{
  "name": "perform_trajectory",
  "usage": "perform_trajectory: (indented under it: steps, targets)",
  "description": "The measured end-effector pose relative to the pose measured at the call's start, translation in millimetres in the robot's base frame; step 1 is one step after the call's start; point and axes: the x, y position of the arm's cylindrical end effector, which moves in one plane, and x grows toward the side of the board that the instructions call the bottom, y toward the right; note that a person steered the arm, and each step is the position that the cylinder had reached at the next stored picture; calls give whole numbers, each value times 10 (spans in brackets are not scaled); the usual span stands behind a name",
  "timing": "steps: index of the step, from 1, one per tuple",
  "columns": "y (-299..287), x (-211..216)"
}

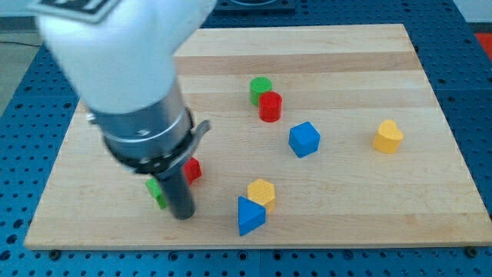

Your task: Place the stars left to the circles

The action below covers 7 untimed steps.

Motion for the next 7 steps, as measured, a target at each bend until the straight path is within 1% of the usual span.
perform_trajectory:
  steps: [1, 2, 3, 4, 5, 6, 7]
  targets:
    - [90, -233]
    - [113, 14]
    - [-288, 295]
    - [-669, 130]
    - [-378, 46]
    - [-231, -181]
    - [-229, -492]
